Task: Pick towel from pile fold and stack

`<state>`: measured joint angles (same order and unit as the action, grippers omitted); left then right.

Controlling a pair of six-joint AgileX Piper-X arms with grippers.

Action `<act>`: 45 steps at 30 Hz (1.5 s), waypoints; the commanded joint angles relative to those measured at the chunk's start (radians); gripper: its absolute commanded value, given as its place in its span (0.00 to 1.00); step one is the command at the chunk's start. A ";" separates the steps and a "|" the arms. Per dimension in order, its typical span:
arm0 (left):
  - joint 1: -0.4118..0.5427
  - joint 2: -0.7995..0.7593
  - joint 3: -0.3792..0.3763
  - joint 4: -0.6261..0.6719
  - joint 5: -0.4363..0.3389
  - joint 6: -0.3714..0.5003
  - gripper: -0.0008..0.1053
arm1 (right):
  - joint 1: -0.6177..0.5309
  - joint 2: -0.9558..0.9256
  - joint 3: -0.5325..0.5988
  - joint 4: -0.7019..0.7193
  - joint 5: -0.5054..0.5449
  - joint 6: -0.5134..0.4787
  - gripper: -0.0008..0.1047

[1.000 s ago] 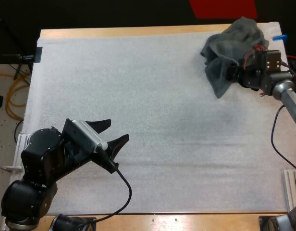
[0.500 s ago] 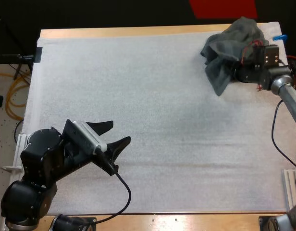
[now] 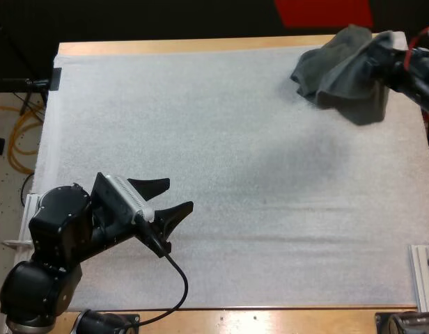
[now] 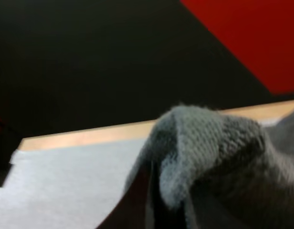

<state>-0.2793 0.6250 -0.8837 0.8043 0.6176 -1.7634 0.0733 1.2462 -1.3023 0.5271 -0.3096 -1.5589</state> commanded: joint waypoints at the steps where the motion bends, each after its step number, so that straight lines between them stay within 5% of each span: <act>1: -0.003 0.002 -0.019 -0.013 0.015 -0.013 0.58 | 0.001 -0.043 -0.009 0.042 -0.001 -0.016 0.01; 7: -0.003 0.002 -0.085 0.010 0.062 -0.013 0.58 | 0.007 -0.175 -0.009 0.235 -0.017 -0.016 0.01; 12: -0.003 -0.001 -0.126 0.106 0.075 -0.006 0.58 | 0.117 -0.180 -0.009 0.361 -0.029 -0.016 0.01; 24: -0.003 -0.040 -0.126 0.186 0.028 0.007 0.58 | 0.538 0.050 -0.009 0.127 0.018 0.036 0.01; 31: -0.003 -0.052 -0.126 0.198 0.028 0.007 0.58 | 0.573 0.147 0.003 0.207 0.022 -0.023 0.01; 38: -0.003 -0.052 -0.126 0.223 -0.001 0.018 0.58 | 0.531 0.208 0.162 0.293 0.211 -0.051 0.01; 41: -0.003 -0.052 -0.126 0.223 -0.001 0.017 0.58 | 0.485 0.235 0.192 0.293 0.224 -0.035 0.15; 43: -0.003 -0.052 -0.126 0.223 -0.001 0.017 0.58 | 0.456 0.241 0.193 0.289 0.224 -0.035 0.36; 45: -0.003 -0.052 -0.126 0.223 -0.001 0.017 0.58 | 0.415 0.241 0.184 0.289 0.224 -0.035 0.68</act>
<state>-0.2793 0.5792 -1.0042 1.0264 0.6185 -1.7476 0.4980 1.5004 -1.1062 0.8211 -0.0906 -1.5931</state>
